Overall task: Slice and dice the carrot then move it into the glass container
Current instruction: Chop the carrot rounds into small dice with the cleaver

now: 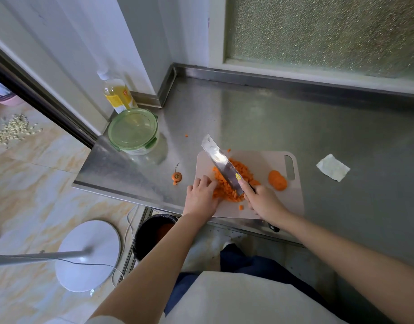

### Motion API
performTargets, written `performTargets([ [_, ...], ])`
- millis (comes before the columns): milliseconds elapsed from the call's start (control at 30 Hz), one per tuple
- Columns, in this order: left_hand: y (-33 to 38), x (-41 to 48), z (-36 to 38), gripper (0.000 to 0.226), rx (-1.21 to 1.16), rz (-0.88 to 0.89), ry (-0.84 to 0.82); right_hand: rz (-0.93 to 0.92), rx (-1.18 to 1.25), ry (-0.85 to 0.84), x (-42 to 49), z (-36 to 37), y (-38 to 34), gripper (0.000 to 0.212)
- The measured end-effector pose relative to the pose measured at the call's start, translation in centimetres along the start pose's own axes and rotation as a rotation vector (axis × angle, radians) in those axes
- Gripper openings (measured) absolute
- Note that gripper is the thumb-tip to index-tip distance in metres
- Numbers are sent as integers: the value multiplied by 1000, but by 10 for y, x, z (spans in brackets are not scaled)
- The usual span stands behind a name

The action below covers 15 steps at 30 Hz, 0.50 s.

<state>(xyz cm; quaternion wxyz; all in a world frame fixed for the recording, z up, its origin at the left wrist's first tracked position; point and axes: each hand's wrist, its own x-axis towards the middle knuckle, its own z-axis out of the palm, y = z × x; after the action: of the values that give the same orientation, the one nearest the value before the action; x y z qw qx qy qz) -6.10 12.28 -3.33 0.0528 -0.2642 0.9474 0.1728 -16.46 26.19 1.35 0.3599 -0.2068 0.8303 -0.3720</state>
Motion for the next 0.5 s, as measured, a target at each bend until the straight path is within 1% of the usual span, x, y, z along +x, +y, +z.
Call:
performTargets([
  [100,0,1,-1,35,19,-5,17,9,11,-3,1,0,0,54],
  [267,3,-1,-1,35,4,-136,86,3,11,-13,1,1,-2,55],
  [500,1,-3,-3,40,-61,-131,72,15,72,-11,2,2,-5,55],
])
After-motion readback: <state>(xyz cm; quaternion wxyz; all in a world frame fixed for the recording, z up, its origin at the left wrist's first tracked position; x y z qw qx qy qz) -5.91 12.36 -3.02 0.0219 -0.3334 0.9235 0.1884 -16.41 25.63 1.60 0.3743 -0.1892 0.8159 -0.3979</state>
